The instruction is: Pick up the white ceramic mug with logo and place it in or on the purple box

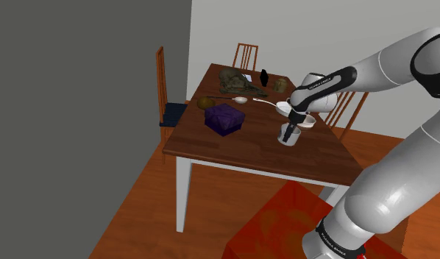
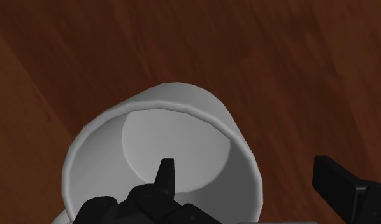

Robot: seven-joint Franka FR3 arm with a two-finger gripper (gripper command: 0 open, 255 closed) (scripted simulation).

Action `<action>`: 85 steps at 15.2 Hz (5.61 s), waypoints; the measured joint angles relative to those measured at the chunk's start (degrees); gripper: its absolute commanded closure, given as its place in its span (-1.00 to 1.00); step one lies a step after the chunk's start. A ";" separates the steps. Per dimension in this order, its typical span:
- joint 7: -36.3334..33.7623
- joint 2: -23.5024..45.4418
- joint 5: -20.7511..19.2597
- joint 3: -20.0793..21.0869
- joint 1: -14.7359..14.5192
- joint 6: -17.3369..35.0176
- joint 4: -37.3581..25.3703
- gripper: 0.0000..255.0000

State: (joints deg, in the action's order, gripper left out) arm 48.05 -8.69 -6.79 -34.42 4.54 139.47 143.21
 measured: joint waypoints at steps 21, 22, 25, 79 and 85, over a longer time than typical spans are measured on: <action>-1.05 -2.25 -1.28 0.60 0.34 -3.25 -1.28 1.00; -1.32 -2.74 -1.53 0.79 0.38 -4.00 -1.58 1.00; -1.97 -4.69 -2.51 1.31 0.75 -6.77 -2.58 1.00; -18.22 15.36 8.00 14.98 -8.45 -37.91 -51.50 1.00; -21.59 27.72 11.22 16.83 -9.28 -42.17 -67.56 1.00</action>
State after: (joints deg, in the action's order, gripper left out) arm 26.46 19.04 4.43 -17.59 -4.74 97.30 75.65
